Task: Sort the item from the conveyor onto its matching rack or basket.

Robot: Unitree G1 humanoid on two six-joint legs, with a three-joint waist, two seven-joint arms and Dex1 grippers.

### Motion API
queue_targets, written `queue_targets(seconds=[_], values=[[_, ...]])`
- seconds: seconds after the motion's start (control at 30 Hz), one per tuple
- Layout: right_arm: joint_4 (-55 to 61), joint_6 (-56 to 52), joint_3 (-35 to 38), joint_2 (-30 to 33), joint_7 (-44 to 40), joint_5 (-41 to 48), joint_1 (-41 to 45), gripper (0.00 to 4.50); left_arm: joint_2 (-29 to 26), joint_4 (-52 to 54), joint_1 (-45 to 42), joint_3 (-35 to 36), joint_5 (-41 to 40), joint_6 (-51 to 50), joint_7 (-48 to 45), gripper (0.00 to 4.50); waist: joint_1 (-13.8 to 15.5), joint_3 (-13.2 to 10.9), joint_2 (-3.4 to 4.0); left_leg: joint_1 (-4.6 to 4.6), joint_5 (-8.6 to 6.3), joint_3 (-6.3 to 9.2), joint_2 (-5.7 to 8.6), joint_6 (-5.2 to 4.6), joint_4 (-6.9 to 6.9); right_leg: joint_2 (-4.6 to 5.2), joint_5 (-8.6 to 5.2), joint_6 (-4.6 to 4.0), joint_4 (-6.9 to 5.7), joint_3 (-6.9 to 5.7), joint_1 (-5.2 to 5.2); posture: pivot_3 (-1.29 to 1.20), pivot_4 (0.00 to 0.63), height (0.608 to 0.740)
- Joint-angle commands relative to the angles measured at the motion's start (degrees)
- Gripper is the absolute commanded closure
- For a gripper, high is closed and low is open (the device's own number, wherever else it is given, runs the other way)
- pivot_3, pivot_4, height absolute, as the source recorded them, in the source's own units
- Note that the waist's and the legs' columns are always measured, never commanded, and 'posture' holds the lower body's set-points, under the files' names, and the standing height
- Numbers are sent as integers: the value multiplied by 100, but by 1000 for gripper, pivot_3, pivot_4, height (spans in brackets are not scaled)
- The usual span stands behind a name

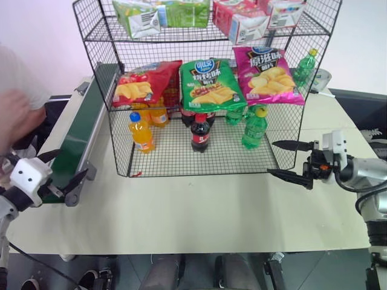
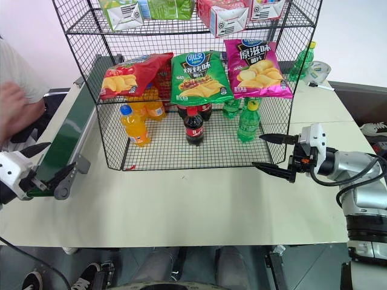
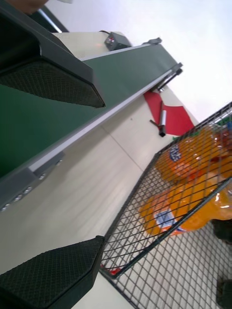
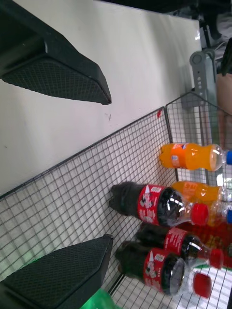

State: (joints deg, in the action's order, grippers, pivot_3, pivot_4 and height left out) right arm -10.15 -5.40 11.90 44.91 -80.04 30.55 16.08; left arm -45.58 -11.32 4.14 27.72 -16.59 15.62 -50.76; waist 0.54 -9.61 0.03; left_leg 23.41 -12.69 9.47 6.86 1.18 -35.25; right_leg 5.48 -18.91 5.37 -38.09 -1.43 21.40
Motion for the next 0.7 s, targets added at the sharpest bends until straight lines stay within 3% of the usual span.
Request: queue_targets(seconds=[0.03, 0.7], values=[[324, 20, 29, -47, -110, 177, 47, 0, -85, -41, -111, 31, -17, 65, 44, 75, -13, 0, 0, 0, 0, 0, 0, 0, 0, 0, 0, 0, 0, 0, 0, 0, 150, 740], [9, 105, -236, -301, 48, -100, 321, 0, 122, 677, 390, 125, -173, 92, 359, 75, -32, 0, 0, -1, 1, 1, 0, 2, -1, -1, 1, 0, -2, 0, 0, 0, 150, 740]])
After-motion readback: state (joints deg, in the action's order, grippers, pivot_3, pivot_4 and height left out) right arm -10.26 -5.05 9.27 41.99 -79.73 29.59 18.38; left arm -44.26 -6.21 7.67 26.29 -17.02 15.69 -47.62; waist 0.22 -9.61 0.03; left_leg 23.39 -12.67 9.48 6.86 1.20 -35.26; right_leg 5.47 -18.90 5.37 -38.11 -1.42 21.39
